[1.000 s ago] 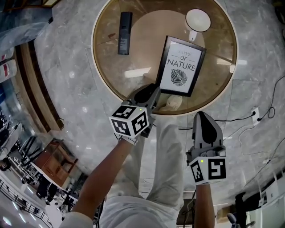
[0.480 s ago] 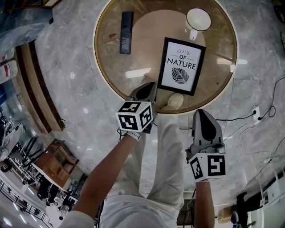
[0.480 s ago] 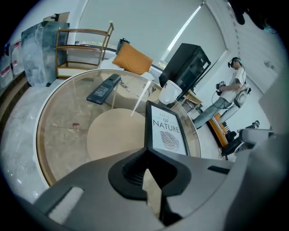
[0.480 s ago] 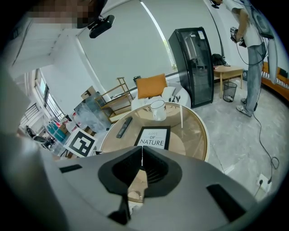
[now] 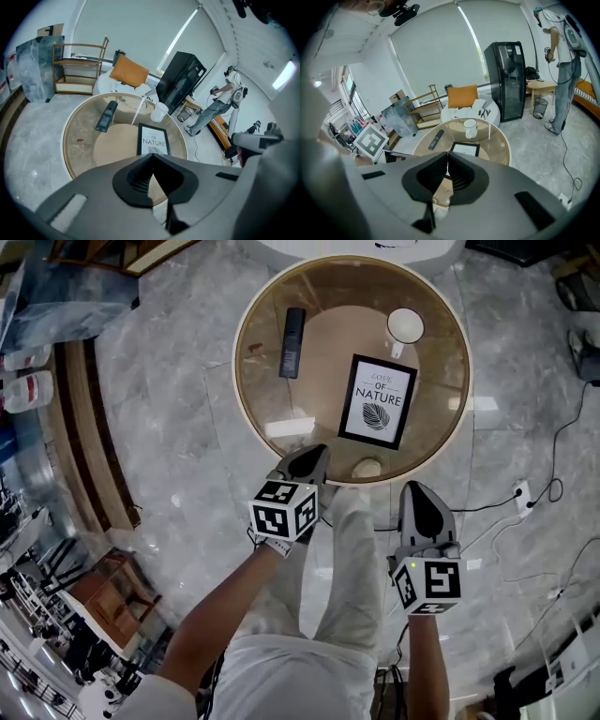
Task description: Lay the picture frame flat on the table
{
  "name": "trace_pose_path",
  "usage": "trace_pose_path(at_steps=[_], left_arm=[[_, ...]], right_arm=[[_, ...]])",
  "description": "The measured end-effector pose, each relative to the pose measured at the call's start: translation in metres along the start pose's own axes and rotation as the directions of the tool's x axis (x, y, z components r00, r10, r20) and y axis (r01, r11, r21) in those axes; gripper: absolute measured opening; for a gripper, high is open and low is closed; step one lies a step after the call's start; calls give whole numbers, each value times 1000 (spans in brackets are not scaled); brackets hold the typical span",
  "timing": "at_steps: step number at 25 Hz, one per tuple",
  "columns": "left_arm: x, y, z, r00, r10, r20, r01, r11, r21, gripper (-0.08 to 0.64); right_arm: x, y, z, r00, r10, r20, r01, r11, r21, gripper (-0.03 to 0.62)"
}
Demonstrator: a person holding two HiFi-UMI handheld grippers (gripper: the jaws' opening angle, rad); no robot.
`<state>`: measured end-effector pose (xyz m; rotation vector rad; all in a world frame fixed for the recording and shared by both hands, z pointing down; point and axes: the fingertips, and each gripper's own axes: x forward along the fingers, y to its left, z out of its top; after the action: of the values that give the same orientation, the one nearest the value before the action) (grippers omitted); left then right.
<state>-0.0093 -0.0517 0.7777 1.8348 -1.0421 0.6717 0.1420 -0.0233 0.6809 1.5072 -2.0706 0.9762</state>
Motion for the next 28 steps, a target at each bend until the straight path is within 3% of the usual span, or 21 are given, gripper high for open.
trace_pose_path(at_steps=[7,15,24,28], left_arm=[[-83,-42,50,996,-44,73,42,998,37,5],[-199,-86,110,979,-85,186,60,988,139,5],[-299,-109,141,958,-107,267,64,984,166,5],[-326,-117,156,946,-128,298,64,974,216,5]], right_arm=[[-46,12,38,1000,-26,9,26,999,-36,5],[-107,53,88,998,-29,49,33,997,-76,5],[-166,94,128,995,-14,97,27,990,-136,5],[-189,102,153,989,-20,144,44,986,-160,5]])
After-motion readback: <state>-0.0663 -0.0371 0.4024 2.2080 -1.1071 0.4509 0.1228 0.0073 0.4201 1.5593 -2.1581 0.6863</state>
